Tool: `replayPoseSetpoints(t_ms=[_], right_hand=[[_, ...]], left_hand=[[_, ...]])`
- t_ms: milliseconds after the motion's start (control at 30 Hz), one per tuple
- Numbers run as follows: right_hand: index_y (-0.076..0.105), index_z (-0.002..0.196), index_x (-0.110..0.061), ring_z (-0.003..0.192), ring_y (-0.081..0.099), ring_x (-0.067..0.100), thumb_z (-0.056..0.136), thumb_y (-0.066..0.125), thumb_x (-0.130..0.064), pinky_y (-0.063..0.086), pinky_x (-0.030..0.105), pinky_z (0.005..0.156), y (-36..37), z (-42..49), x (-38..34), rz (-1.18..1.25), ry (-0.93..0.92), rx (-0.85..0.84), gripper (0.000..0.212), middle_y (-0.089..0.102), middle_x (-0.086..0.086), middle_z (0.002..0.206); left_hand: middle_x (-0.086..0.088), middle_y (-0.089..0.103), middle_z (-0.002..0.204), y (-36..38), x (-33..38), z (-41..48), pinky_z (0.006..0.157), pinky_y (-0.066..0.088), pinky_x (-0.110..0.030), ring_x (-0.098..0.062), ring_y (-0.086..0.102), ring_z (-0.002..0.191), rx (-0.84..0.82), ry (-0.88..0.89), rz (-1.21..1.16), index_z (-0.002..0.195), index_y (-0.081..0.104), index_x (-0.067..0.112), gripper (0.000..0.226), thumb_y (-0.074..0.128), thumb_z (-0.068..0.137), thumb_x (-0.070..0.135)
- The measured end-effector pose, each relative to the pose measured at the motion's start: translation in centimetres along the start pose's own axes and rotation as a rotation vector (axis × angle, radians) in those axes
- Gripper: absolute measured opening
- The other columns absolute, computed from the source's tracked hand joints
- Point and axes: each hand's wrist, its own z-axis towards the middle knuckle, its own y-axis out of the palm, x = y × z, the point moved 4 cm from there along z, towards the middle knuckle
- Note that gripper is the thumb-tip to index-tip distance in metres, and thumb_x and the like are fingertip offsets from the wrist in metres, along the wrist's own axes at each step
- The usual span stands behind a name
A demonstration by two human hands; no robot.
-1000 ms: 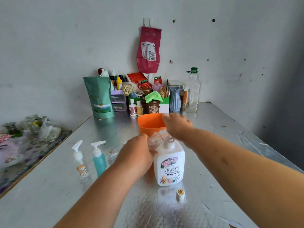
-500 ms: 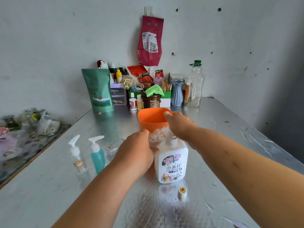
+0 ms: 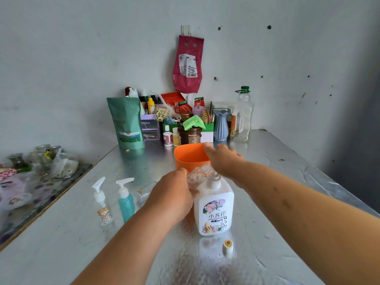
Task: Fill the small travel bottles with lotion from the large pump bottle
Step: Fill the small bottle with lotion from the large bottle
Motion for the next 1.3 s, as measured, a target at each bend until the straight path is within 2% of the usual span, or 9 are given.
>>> replayPoseSetpoints(t_ms=[167,367,467,533,633,833,1000,1133,1300], right_hand=[[0.026,0.146,-0.019,0.135,0.03,0.041,0.106,0.023,-0.021,0.026,0.051,0.113,0.5,0.8,0.2,0.002,0.009,-0.011,0.041,0.031,0.02,0.147],[0.049,0.124,-0.012,0.126,0.043,0.04,0.103,0.026,-0.019,0.035,0.05,0.106,1.8,2.6,0.9,0.053,-0.006,0.013,0.031,0.046,0.021,0.136],[0.037,0.102,-0.021,0.126,0.041,0.038,0.1,0.028,-0.011,0.031,0.051,0.107,2.2,2.4,1.1,0.058,0.062,0.044,0.013,0.043,0.016,0.137],[0.036,0.105,-0.02,0.126,0.041,0.038,0.099,0.03,-0.01,0.032,0.053,0.107,2.3,2.5,1.1,0.068,0.079,0.065,0.013,0.04,0.016,0.138],[0.039,0.126,-0.017,0.13,0.038,0.038,0.101,0.032,-0.014,0.031,0.054,0.108,2.3,2.5,0.9,0.001,0.056,0.035,0.026,0.039,0.015,0.142],[0.021,0.149,-0.018,0.138,0.025,0.04,0.106,0.021,-0.024,0.023,0.05,0.114,0.3,0.7,0.3,-0.044,0.014,0.004,0.044,0.027,0.019,0.151],[0.026,0.145,-0.018,0.136,0.028,0.041,0.105,0.023,-0.021,0.025,0.052,0.113,0.4,1.2,0.2,-0.092,0.006,0.001,0.04,0.029,0.02,0.148],[0.04,0.114,-0.018,0.127,0.039,0.038,0.103,0.026,-0.016,0.032,0.052,0.108,1.0,2.1,0.3,-0.081,-0.005,0.001,0.018,0.042,0.016,0.137],[0.042,0.108,-0.017,0.12,0.044,0.034,0.103,0.027,-0.014,0.034,0.051,0.107,1.7,2.7,0.8,-0.036,-0.016,0.013,0.016,0.045,0.014,0.121]], left_hand=[[0.0,0.061,0.118,0.1,-0.1,0.2,0.076,0.046,-0.031,-0.022,0.058,0.103,0.005,0.01,0.001,0.121,0.053,0.02,0.035,0.064,0.091,0.034],[0.003,0.063,0.116,0.7,-0.5,0.5,0.082,0.047,-0.032,-0.019,0.059,0.102,0.011,0.013,-0.022,0.117,0.054,0.022,0.031,0.065,0.09,0.033],[0.002,0.064,0.114,1.1,-0.7,0.5,0.082,0.048,-0.033,-0.021,0.06,0.103,0.005,0.014,-0.005,0.114,0.054,0.022,0.028,0.065,0.09,0.034],[0.001,0.064,0.113,1.2,-0.8,0.3,0.08,0.046,-0.032,-0.022,0.06,0.103,0.002,0.011,-0.012,0.113,0.054,0.022,0.028,0.065,0.09,0.034],[0.001,0.064,0.114,1.1,-0.6,0.1,0.078,0.044,-0.029,-0.02,0.06,0.103,-0.008,0.007,-0.02,0.115,0.054,0.021,0.029,0.064,0.091,0.034],[0.002,0.063,0.117,0.2,-0.2,-0.1,0.085,0.049,-0.034,-0.02,0.059,0.104,0.004,0.002,-0.021,0.119,0.054,0.021,0.033,0.064,0.091,0.034],[0.002,0.061,0.117,0.1,0.0,0.0,0.08,0.047,-0.032,-0.02,0.058,0.103,0.001,0.005,-0.002,0.121,0.052,0.022,0.034,0.063,0.091,0.035],[0.003,0.063,0.112,0.3,-0.3,0.2,0.078,0.045,-0.031,-0.019,0.059,0.1,0.0,0.002,-0.012,0.113,0.053,0.022,0.028,0.064,0.091,0.035],[0.004,0.064,0.111,0.6,-0.5,0.3,0.076,0.044,-0.029,-0.018,0.059,0.098,0.004,0.006,-0.027,0.113,0.054,0.023,0.029,0.065,0.09,0.035]])
